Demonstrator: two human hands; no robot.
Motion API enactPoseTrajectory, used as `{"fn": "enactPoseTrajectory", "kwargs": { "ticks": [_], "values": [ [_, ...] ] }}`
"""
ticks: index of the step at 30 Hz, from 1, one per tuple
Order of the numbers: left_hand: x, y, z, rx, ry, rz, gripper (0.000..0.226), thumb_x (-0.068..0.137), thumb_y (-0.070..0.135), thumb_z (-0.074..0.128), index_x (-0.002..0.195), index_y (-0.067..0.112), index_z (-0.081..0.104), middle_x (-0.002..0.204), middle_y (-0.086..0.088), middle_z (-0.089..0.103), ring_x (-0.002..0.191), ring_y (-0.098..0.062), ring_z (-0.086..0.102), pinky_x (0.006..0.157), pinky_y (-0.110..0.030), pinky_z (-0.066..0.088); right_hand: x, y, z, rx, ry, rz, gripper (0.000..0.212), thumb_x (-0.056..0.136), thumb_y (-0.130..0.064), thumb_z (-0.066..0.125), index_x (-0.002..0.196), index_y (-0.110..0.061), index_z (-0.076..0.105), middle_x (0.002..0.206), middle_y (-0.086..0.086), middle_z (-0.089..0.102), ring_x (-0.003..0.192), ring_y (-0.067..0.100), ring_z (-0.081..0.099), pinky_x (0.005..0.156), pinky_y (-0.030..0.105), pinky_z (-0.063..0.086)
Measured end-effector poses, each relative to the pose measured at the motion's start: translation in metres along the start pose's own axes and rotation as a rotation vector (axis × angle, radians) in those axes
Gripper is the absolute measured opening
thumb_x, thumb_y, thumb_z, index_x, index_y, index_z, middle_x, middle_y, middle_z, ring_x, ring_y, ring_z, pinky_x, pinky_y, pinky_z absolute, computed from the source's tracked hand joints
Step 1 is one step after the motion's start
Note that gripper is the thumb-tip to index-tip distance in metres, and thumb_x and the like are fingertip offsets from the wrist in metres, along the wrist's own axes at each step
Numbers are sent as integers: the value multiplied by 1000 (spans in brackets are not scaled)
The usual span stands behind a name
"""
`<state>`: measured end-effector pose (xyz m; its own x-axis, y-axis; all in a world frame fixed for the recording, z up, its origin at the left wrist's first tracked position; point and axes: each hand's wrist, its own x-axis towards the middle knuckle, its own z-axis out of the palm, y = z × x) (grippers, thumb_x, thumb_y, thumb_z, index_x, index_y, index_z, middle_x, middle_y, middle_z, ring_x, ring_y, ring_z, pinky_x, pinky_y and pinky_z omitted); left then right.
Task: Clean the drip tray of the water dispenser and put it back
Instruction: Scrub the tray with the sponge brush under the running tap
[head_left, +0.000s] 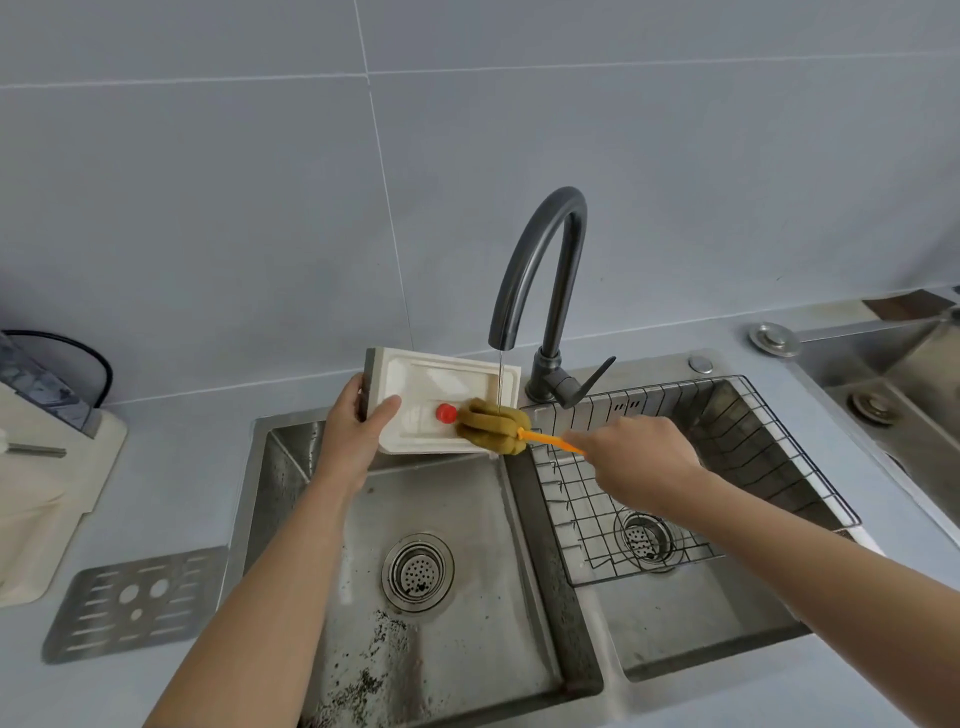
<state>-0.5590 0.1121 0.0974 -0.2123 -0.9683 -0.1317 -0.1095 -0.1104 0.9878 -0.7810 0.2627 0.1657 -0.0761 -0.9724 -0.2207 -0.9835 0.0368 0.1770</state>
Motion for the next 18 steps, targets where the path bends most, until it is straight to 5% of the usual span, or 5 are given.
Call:
{"fn": "enactPoseTrajectory", "kwargs": {
  "ticks": [6,11,14,18],
  "values": [
    [-5,5,0,102,-28,119,38,85,9,61,119,20,50,107,2,59,104,-21,56,88,-38,50,-11,0,3,-72,12,-35,46,89,-5,34,128,-27,42,67,-3,41,70,24,49,46,25,24],
    [-3,10,-9,106,27,186,31,84,8,62,101,33,52,102,4,60,102,-22,56,77,-29,49,-32,20,4,-64,-3,41,50,90,-8,34,132,-35,38,73,-6,48,74,22,51,56,28,33],
    [-3,10,-13,64,57,165,31,85,10,61,111,24,52,107,-1,59,103,-22,56,77,-28,49,-42,35,8,16,-8,151,52,92,-12,33,135,-42,32,99,-6,65,81,21,58,57,26,35],
    [-7,7,-12,-66,94,59,32,88,12,57,117,25,50,112,-3,59,105,-23,57,85,-36,50,-48,53,16,167,8,303,37,97,-25,33,128,-42,44,89,-3,67,74,18,57,56,26,39]
  ]
}}
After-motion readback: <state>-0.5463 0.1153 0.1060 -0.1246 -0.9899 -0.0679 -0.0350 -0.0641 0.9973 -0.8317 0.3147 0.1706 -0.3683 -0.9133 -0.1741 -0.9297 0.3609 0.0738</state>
